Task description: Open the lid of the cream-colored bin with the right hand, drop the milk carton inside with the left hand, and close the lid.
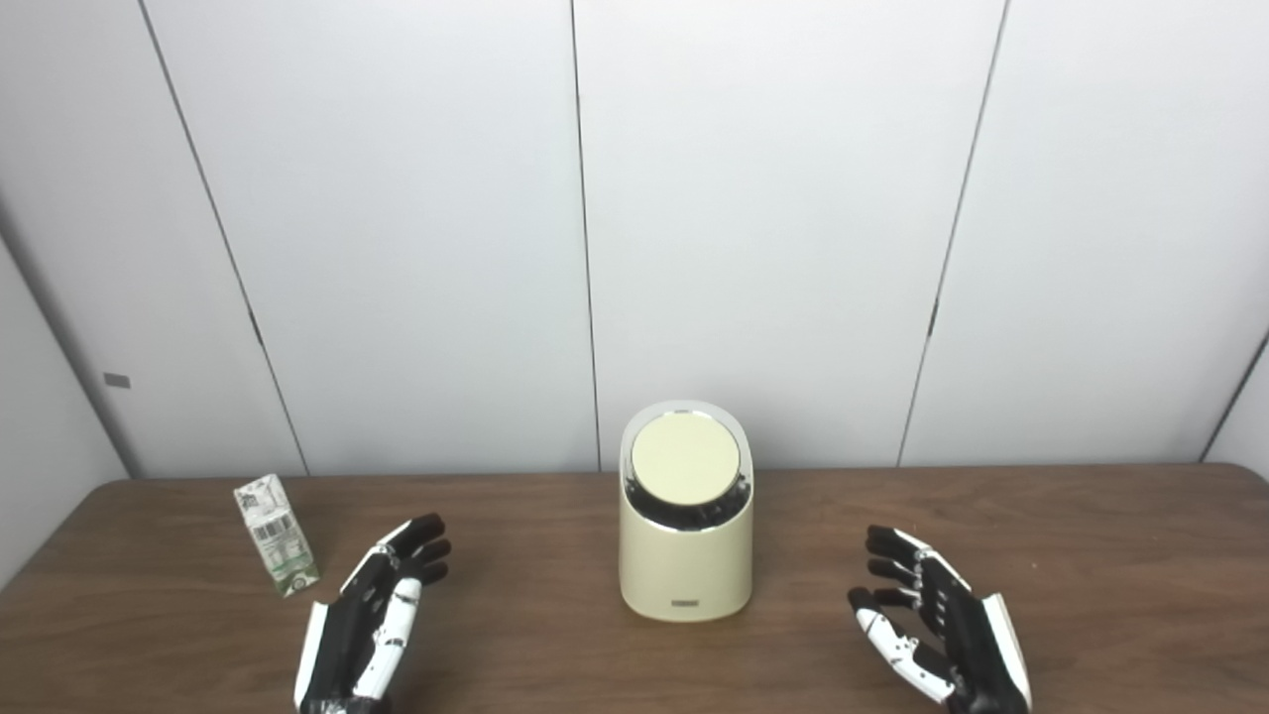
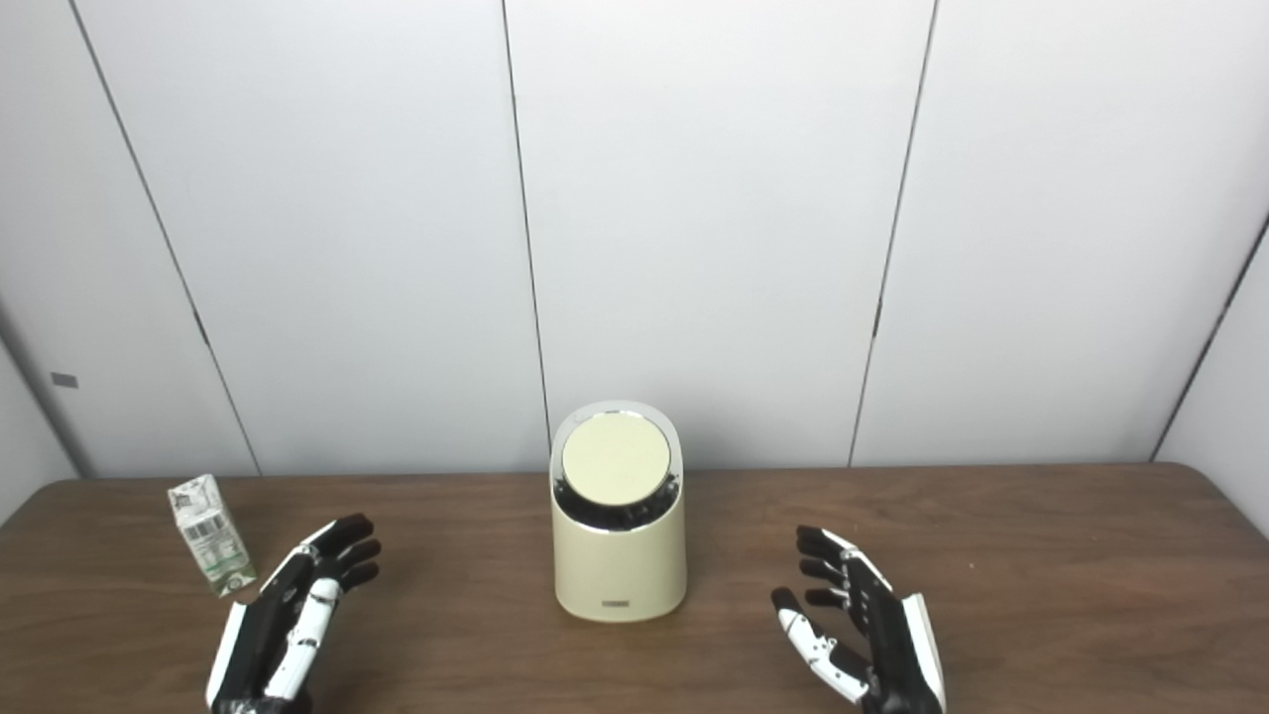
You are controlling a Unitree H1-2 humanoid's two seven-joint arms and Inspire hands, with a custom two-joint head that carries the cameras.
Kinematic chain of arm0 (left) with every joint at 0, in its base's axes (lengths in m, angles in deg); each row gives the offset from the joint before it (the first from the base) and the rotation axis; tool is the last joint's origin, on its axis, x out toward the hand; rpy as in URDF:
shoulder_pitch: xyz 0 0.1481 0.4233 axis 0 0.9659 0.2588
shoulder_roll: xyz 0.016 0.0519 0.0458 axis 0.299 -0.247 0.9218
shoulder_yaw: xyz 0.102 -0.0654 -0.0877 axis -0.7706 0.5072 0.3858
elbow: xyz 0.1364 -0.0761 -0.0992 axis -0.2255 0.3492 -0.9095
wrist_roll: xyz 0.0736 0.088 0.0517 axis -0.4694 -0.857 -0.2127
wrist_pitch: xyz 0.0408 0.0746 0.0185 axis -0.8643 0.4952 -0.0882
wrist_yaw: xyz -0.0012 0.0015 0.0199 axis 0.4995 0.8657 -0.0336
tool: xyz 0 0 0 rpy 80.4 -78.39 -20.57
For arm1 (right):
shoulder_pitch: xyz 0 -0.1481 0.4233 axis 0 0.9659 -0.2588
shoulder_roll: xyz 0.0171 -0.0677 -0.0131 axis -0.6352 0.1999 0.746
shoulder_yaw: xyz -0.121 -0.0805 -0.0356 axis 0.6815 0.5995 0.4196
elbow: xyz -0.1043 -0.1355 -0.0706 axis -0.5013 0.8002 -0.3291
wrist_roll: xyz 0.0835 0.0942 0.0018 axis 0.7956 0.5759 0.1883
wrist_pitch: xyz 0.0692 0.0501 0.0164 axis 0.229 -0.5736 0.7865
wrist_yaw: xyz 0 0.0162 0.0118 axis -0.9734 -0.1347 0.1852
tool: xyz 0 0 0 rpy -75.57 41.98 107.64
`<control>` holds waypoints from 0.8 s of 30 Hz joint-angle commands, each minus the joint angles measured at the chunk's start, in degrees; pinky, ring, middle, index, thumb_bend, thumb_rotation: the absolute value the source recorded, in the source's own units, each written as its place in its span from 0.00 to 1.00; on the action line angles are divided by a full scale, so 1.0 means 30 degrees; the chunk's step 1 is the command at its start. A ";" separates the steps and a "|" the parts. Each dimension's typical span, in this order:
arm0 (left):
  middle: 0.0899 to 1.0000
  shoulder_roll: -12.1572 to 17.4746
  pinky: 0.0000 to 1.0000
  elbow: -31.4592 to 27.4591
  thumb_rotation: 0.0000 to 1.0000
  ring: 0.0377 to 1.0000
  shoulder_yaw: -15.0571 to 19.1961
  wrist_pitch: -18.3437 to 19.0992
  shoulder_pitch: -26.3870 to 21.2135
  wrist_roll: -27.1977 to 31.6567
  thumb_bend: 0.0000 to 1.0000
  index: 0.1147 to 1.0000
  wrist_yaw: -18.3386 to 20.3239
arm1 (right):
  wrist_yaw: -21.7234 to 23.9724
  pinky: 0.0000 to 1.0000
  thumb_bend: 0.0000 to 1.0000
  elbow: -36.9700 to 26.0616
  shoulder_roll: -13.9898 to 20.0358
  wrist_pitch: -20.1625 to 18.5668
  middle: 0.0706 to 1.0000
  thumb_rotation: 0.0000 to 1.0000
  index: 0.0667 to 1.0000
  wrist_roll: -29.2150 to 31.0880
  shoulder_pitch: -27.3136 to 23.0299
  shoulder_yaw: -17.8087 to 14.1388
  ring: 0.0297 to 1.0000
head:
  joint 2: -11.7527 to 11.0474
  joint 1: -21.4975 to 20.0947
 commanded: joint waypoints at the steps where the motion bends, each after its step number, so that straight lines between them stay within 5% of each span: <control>1: 0.80 -0.0222 0.79 0.0151 0.57 0.79 -0.0151 0.0379 0.1525 -0.0315 0.21 0.78 -0.0145 | 0.0063 0.68 0.16 -0.0270 -0.0021 0.0026 0.78 0.35 0.75 0.0229 0.0734 -0.0089 0.76 | 0.0276 -0.0108; 9: 0.79 -0.0191 0.76 -0.1435 0.58 0.78 -0.0208 0.1509 0.1978 -0.0577 0.22 0.78 -0.0336 | 0.0363 0.69 0.19 -0.1832 -0.0072 -0.1545 0.77 0.42 0.75 0.0330 0.1086 -0.0104 0.77 | 0.0913 -0.0655; 24: 0.79 -0.0403 0.76 -0.1775 0.58 0.78 -0.0269 0.1975 0.2017 -0.0692 0.25 0.78 -0.0440 | 0.0569 0.69 0.19 -0.1959 -0.0013 -0.1805 0.77 0.44 0.75 0.0574 0.1073 -0.0251 0.77 | 0.0805 -0.0498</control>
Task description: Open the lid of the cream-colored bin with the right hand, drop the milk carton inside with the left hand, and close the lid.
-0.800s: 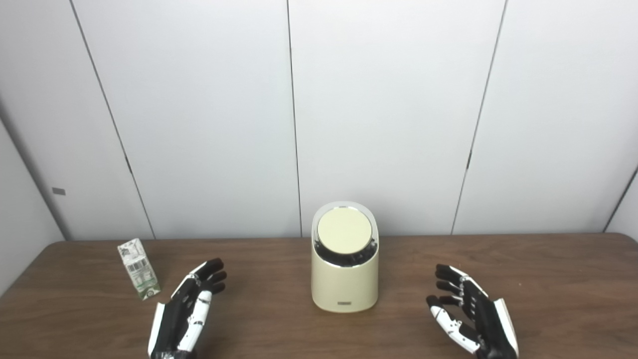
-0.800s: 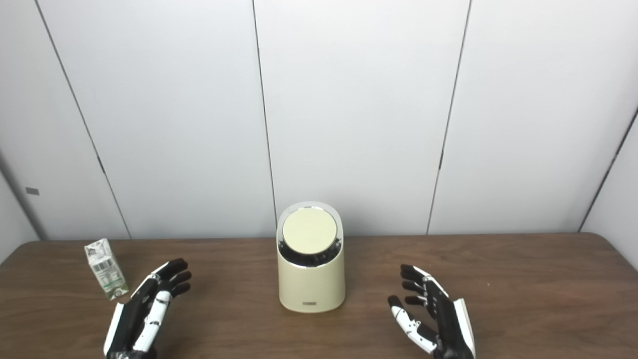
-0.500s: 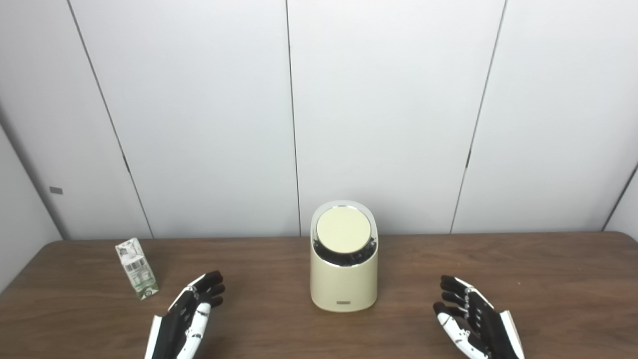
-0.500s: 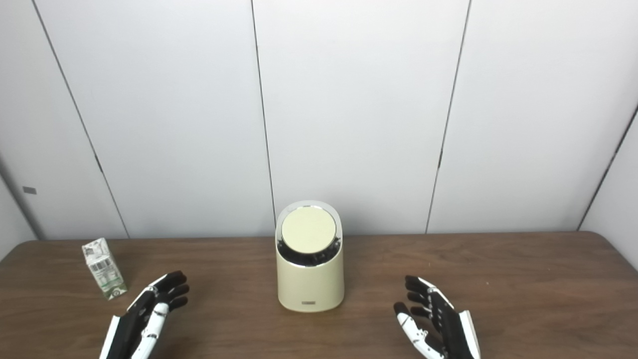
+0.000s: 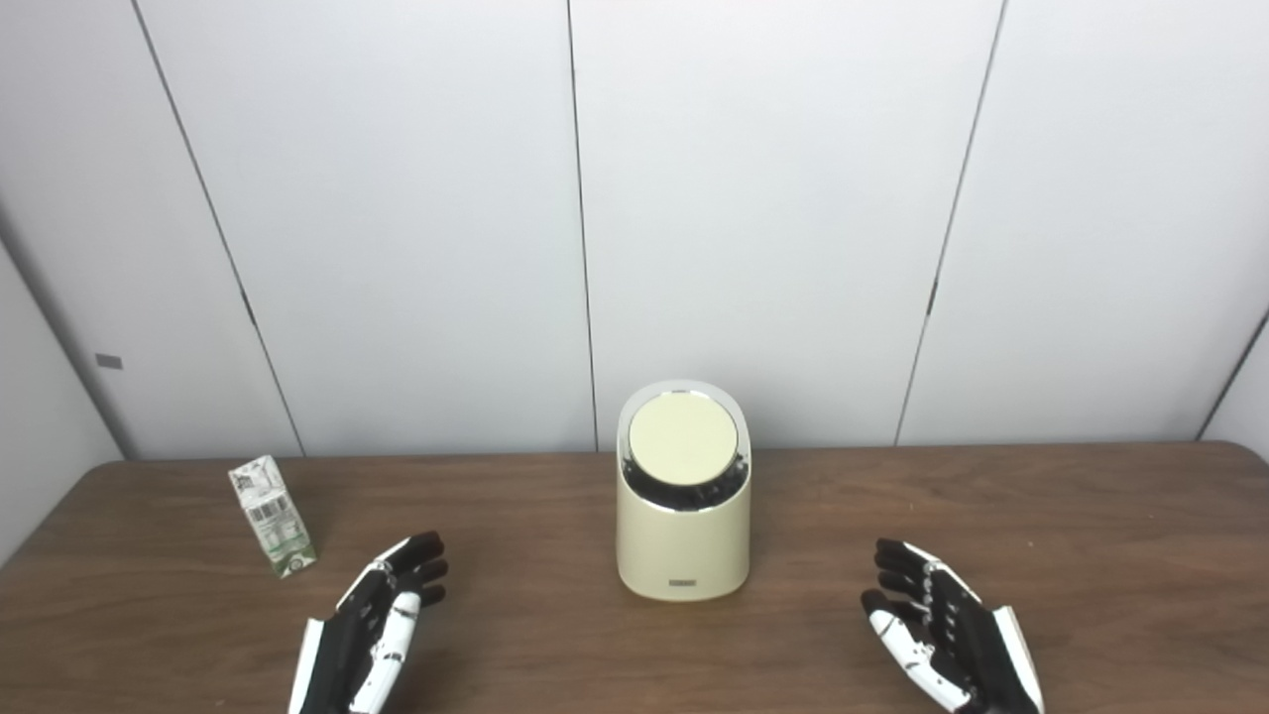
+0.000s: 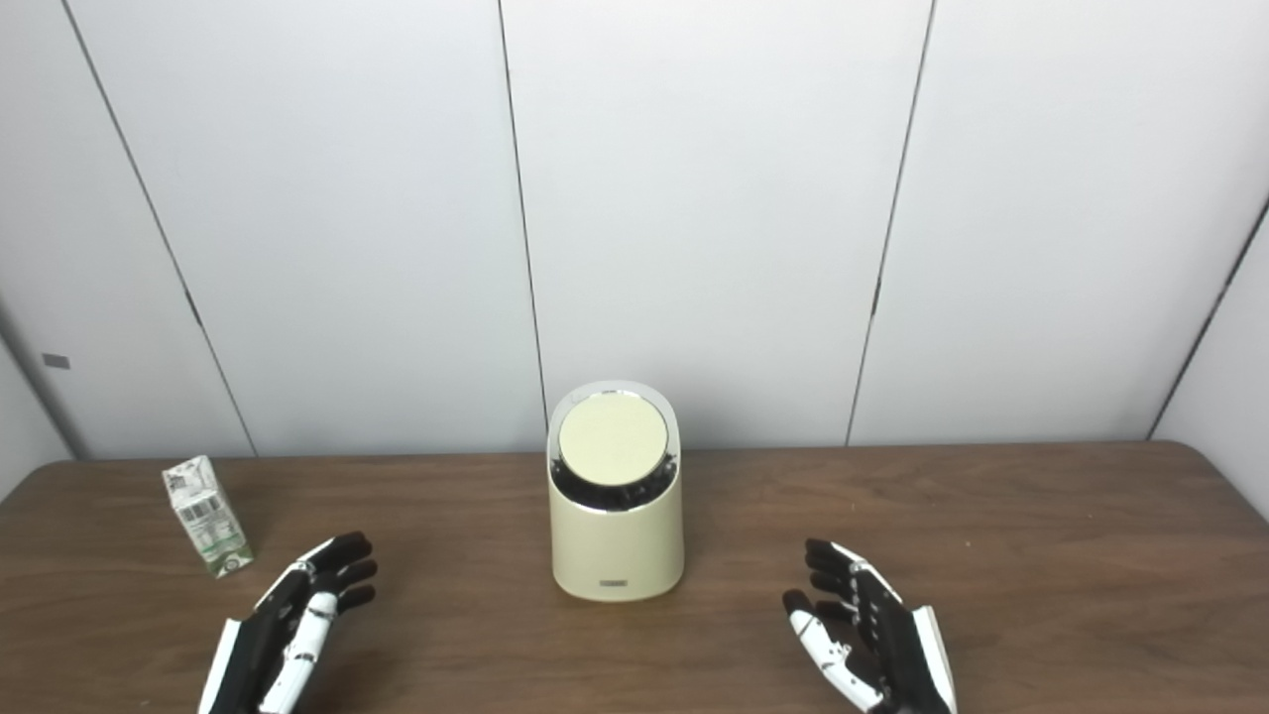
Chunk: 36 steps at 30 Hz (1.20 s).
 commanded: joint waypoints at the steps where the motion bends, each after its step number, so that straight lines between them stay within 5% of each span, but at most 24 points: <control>1: 0.79 -0.0174 0.76 0.0348 0.58 0.78 -0.0131 -0.0117 0.0577 -0.0005 0.25 0.78 -0.0001 | -0.0062 0.69 0.19 -0.0211 0.0046 0.0426 0.77 0.45 0.75 0.0088 -0.0169 -0.0098 0.77 | -0.0019 0.0046; 5: 0.78 -0.0283 0.71 0.0202 0.55 0.77 -0.0172 -0.0149 0.0703 0.0526 0.24 0.78 0.0272 | 0.0116 0.70 0.21 -0.1339 0.0056 -0.0408 0.79 0.49 0.77 -0.0269 -0.0116 0.0109 0.79 | -0.0007 -0.0038; 8: 0.79 -0.0400 0.71 0.0054 0.51 0.77 -0.0222 -0.0065 0.0827 0.0603 0.21 0.78 0.0306 | 0.0403 0.73 0.27 -0.2400 0.0596 -0.1040 0.83 0.69 0.81 -0.1515 -0.0437 0.0561 0.82 | -0.0038 0.0052; 16: 0.79 -0.0631 0.70 -0.0159 0.45 0.76 -0.0298 0.0094 0.0923 0.1151 0.22 0.78 0.0510 | 0.1079 0.81 0.53 -0.2219 0.2042 -0.1839 0.89 0.87 0.89 -0.3011 -0.3823 0.0860 0.87 | 0.0017 0.0249; 28: 0.80 -0.0587 0.70 0.0000 0.49 0.77 -0.0397 -0.0061 0.0892 0.1205 0.22 0.79 0.0598 | 0.1082 0.76 0.80 0.0251 0.1935 -0.4132 0.95 0.71 0.95 -0.5444 -0.9372 0.2209 0.88 | -0.0007 0.0233; 36: 0.79 -0.0642 0.71 -0.0013 0.49 0.77 -0.0327 -0.0045 0.0861 0.1302 0.22 0.79 0.0706 | 0.0332 0.78 0.87 0.2580 0.1671 -0.4789 0.99 0.57 0.99 -0.7153 -1.1283 0.3213 0.92 | -0.0008 0.0222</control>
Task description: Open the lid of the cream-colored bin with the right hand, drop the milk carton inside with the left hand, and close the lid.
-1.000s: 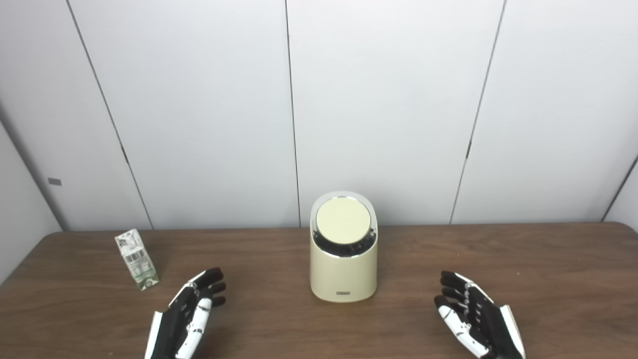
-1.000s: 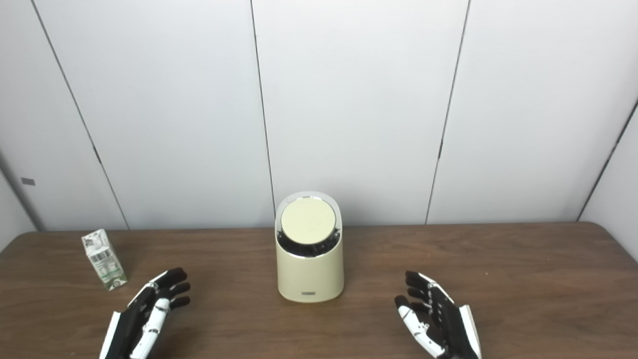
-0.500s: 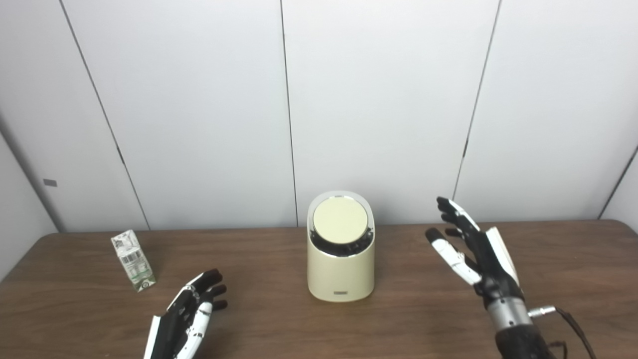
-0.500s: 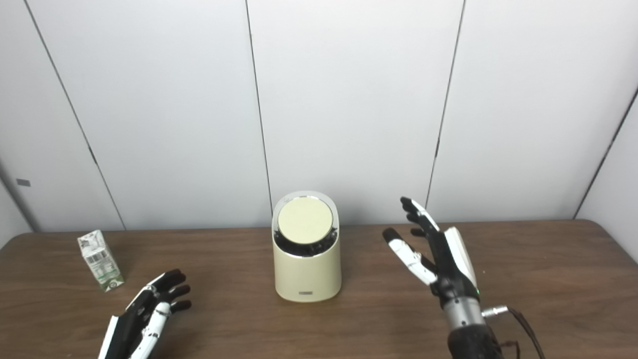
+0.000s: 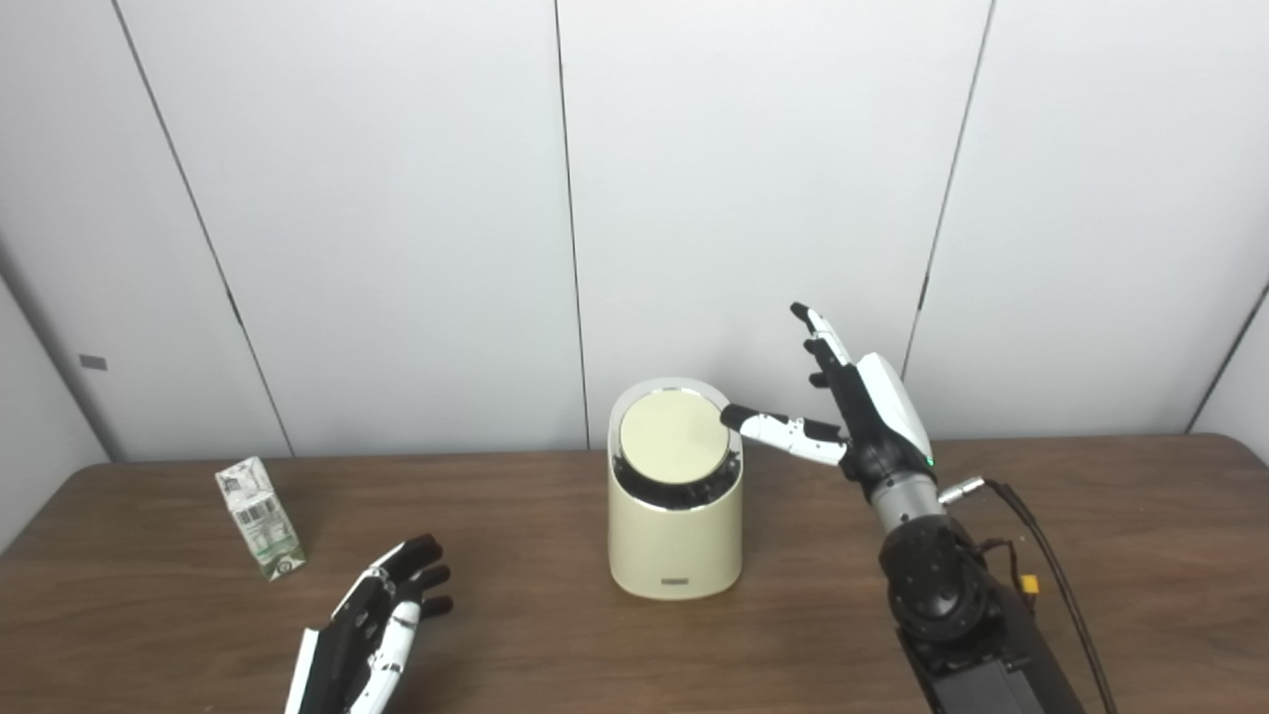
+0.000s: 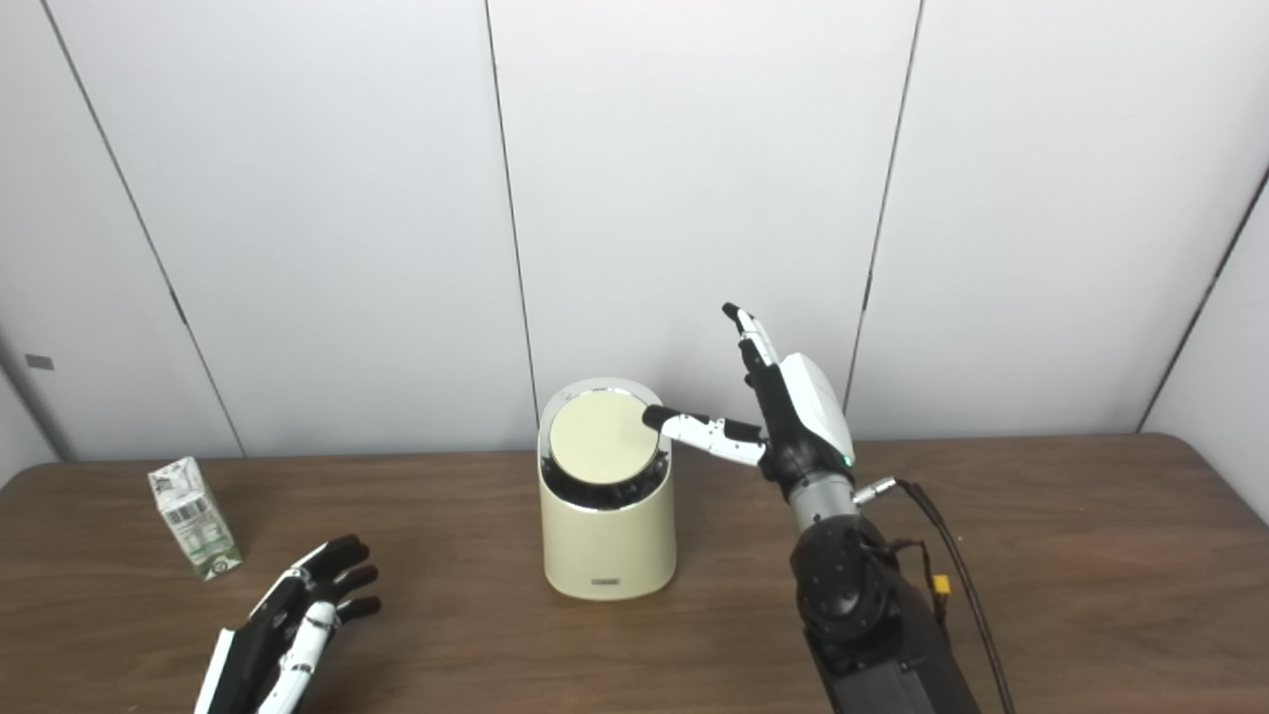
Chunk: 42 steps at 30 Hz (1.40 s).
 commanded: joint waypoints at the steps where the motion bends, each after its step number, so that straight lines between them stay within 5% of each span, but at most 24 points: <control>1: 0.80 -0.0298 0.71 0.0420 0.49 0.78 -0.0164 -0.0230 0.0586 0.0098 0.22 0.79 0.0042 | -0.0646 0.78 0.87 0.0033 0.0018 0.0164 0.99 0.55 0.99 -0.0711 -0.1366 0.0195 0.92 | -0.0005 0.0010; 4: 0.80 -0.0332 0.71 0.0417 0.49 0.77 -0.0185 -0.0270 0.0596 0.0011 0.22 0.79 0.0011 | -0.0996 0.94 0.89 0.0862 0.0109 0.0490 1.00 0.46 1.00 -0.1240 -0.1745 0.0591 0.99 | -0.0002 0.0069; 7: 0.79 -0.0348 0.71 0.0387 0.50 0.77 -0.0207 -0.0235 0.0606 -0.0004 0.22 0.79 0.0035 | -0.1215 0.99 0.91 0.1499 0.0161 0.0268 1.00 0.45 1.00 -0.1899 -0.2076 0.0984 1.00 | -0.0008 0.0116; 26: 0.80 -0.0556 0.71 0.0180 0.50 0.77 -0.0254 -0.0043 0.0669 0.0038 0.23 0.79 0.0042 | -0.0981 1.00 1.00 0.2640 0.0512 -0.1522 1.00 0.43 1.00 -0.4812 -0.2162 0.3173 1.00 | 0.0167 0.0222; 42: 0.79 -0.0581 0.70 0.0020 0.49 0.76 -0.0270 -0.0026 0.0625 -0.0078 0.22 0.79 0.0035 | -0.1268 1.00 1.00 0.2794 0.1896 -0.1523 1.00 0.28 1.00 -0.9723 -0.1557 0.6919 1.00 | 0.0500 0.0203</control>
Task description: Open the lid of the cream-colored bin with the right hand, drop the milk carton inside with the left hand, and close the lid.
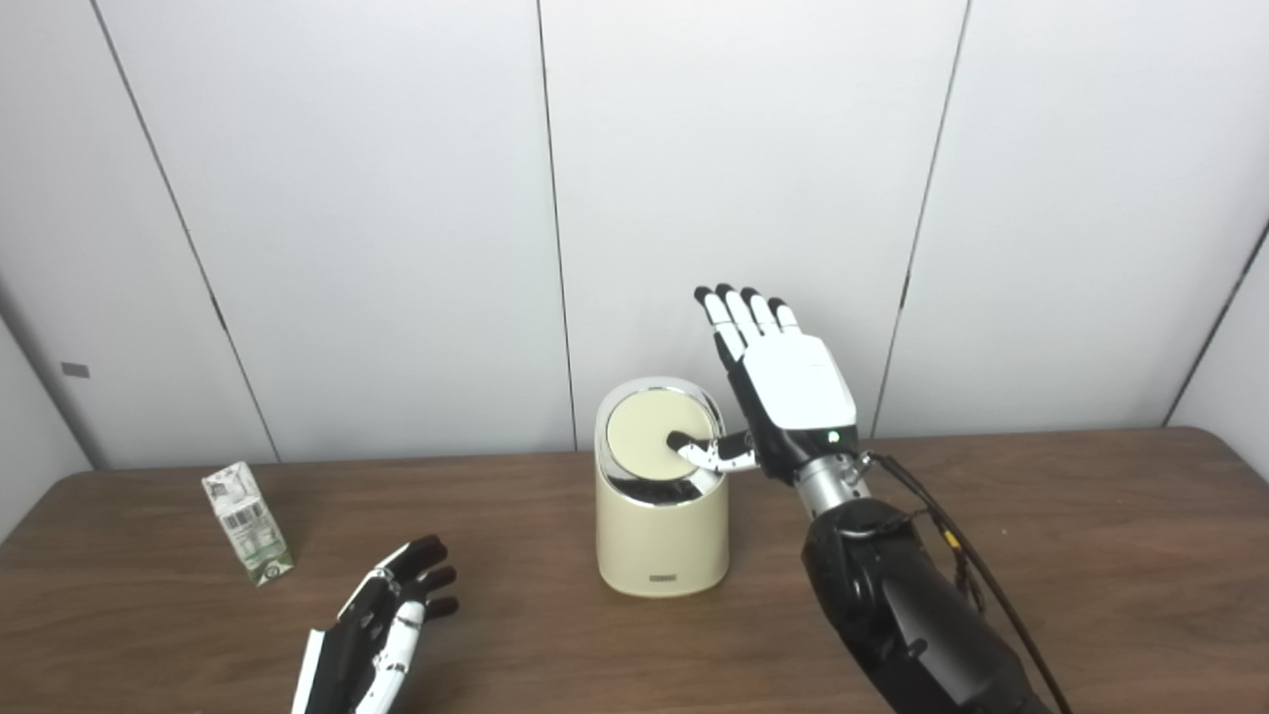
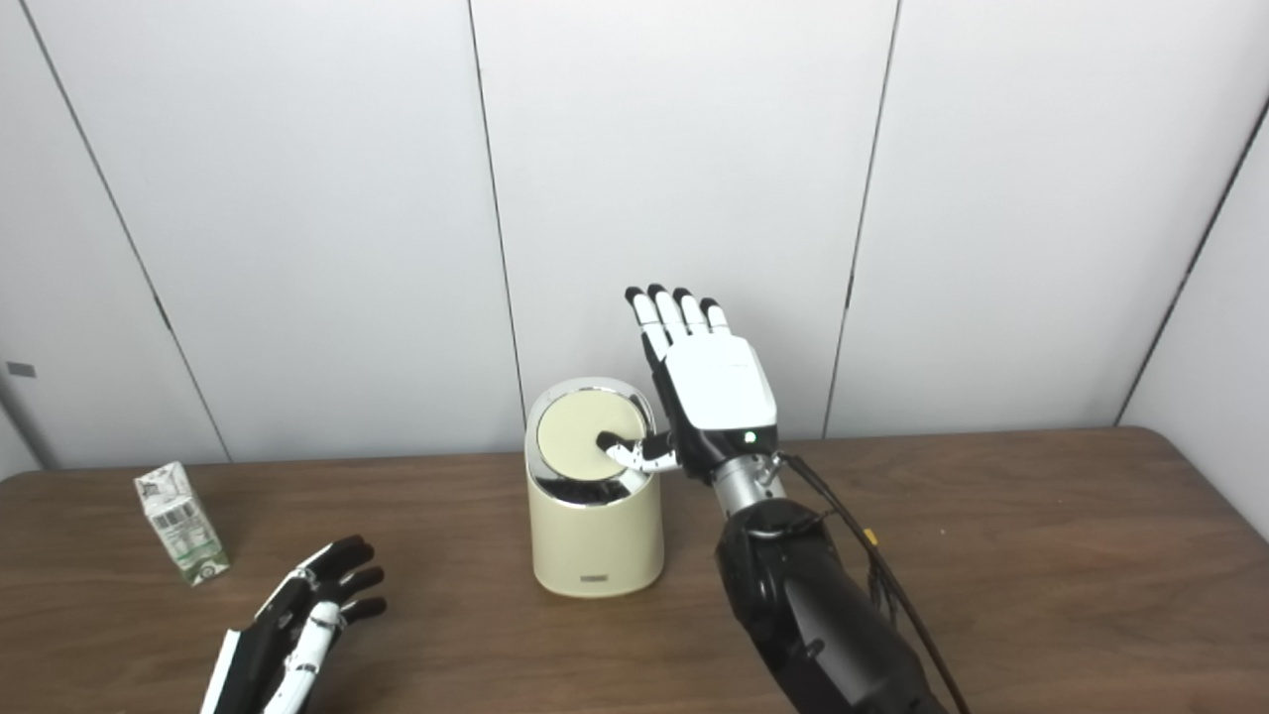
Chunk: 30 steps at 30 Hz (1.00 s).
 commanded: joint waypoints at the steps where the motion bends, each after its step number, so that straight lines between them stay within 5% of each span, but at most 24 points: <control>1: 0.79 -0.0279 0.69 0.0179 0.50 0.76 -0.0238 -0.0170 0.0521 -0.0043 0.22 0.79 -0.0002 | 0.0644 1.00 1.00 0.0899 0.0500 -0.0326 1.00 0.27 1.00 -0.0857 0.0232 0.0226 1.00 | 0.0002 -0.0002; 8: 0.79 -0.0209 0.70 0.0174 0.51 0.76 -0.0257 -0.0091 0.0511 -0.0040 0.23 0.79 0.0013 | 0.0600 1.00 0.99 0.0619 0.0259 -0.0221 1.00 0.29 1.00 -0.1084 0.0550 -0.0123 1.00 | 0.0025 -0.0062; 11: 0.79 -0.0167 0.69 0.0169 0.52 0.76 -0.0230 -0.0146 0.0525 0.0040 0.24 0.79 0.0063 | 0.0432 1.00 0.92 0.0181 -0.0059 0.0105 1.00 0.43 1.00 -0.0087 0.0737 -0.0852 1.00 | 0.0034 -0.0139; 13: 0.79 -0.0128 0.69 0.0176 0.52 0.76 -0.0216 -0.0194 0.0528 0.0027 0.23 0.78 0.0072 | 0.0472 1.00 0.85 -0.0241 -0.0256 0.0327 1.00 0.63 1.00 0.0654 0.0842 -0.1328 1.00 | 0.0033 -0.0136; 19: 0.80 -0.0053 0.70 0.0169 0.52 0.77 -0.0215 -0.0078 0.0522 -0.0093 0.23 0.79 0.0029 | 0.1000 1.00 0.85 -0.2079 -0.0718 0.0316 1.00 0.87 1.00 0.1589 0.1006 -0.1952 1.00 | 0.0009 -0.0169; 30: 0.79 -0.0055 0.70 0.0375 0.52 0.77 -0.0184 -0.0175 0.0441 -0.0113 0.22 0.79 0.0011 | 0.0908 1.00 0.83 -0.4409 -0.1220 0.0761 1.00 0.94 1.00 0.3310 0.1589 -0.3783 1.00 | -0.0115 -0.0224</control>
